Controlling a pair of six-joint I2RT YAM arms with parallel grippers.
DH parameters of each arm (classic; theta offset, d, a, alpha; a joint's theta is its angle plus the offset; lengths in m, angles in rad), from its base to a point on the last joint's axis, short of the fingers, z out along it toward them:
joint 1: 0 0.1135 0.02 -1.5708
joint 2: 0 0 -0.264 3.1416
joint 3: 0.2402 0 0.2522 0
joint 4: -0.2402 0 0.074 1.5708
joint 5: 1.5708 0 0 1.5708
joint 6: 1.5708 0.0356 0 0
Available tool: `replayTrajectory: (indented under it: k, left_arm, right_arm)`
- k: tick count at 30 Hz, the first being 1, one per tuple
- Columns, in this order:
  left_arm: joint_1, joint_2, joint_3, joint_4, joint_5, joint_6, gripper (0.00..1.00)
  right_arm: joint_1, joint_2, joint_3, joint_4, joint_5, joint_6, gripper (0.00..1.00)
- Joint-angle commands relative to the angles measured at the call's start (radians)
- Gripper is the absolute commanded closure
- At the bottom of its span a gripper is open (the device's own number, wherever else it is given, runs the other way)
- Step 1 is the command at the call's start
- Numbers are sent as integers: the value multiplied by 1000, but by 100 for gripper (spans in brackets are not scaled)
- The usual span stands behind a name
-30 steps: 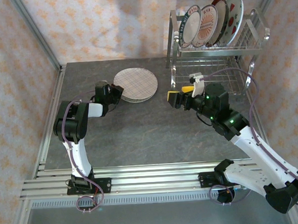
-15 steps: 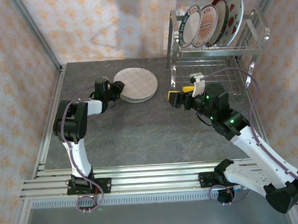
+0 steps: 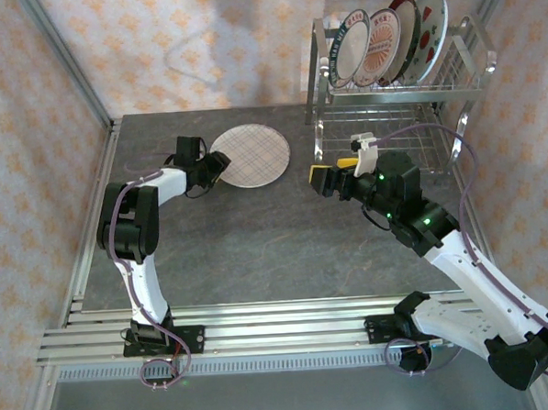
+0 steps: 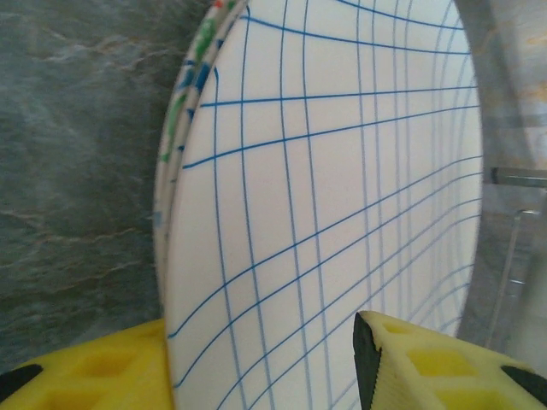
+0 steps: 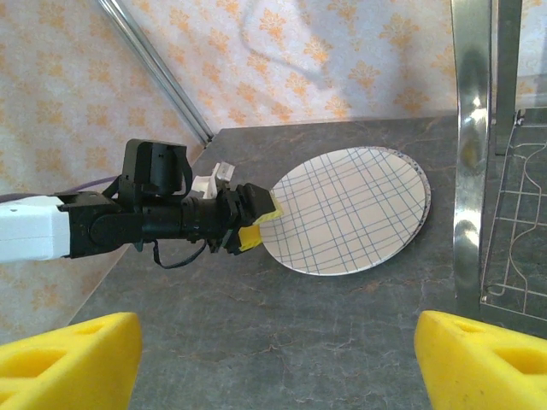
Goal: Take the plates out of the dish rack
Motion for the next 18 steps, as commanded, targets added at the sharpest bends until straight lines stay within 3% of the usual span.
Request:
replayTrajectory:
  k: [1,12,18]
  left_arm:
    - [7,-36,46,-131,-49,71,47]
    - [-4,-27,158,-324,-113,148,46]
    - [-31,-107,207,-451,-195,179,39]
  right_arm:
    - [7,-12,22,-6,26,15,17]
    - [7,-17,58,-66,97,0,17]
    - [7,-1,202,-187,322,-77,18]
